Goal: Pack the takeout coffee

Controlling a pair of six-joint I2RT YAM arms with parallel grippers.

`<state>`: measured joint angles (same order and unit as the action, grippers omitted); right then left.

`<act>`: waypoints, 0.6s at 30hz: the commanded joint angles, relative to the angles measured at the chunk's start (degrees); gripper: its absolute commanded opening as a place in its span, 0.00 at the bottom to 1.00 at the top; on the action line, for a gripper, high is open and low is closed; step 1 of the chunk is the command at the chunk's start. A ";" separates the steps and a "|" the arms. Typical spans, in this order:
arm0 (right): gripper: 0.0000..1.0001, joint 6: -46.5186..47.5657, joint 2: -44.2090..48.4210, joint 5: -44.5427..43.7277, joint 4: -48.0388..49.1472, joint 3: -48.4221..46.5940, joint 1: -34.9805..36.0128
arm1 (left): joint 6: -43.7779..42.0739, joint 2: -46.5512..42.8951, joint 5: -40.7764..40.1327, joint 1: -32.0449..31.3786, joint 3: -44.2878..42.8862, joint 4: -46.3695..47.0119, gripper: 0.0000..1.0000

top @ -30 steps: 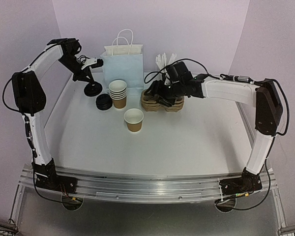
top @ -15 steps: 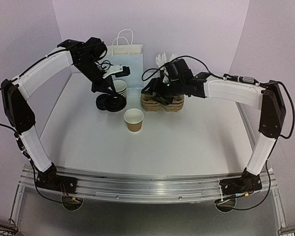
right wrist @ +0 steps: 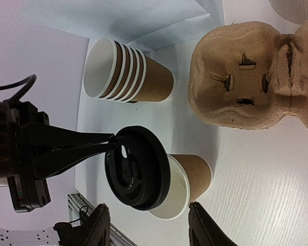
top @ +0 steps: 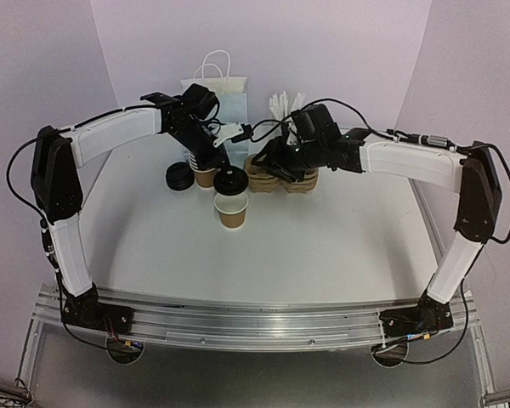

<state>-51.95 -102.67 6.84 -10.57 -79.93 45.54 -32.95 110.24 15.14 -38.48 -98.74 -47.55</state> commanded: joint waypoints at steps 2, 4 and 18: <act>0.48 -1.24 -1.47 2.02 4.06 0.28 0.56 | 8.64 -0.02 -4.87 -2.41 1.10 4.39 0.00; 0.47 -1.08 -2.97 2.29 4.15 -0.68 1.48 | 10.06 -0.18 -5.13 -2.40 1.54 3.35 0.00; 0.42 -1.93 -8.39 0.28 4.06 -3.14 4.68 | 12.86 -3.86 -3.53 -2.40 8.12 4.61 0.00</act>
<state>-53.30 -109.42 7.83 -7.29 -80.24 49.48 -21.87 109.77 11.18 -40.93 -91.34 -44.31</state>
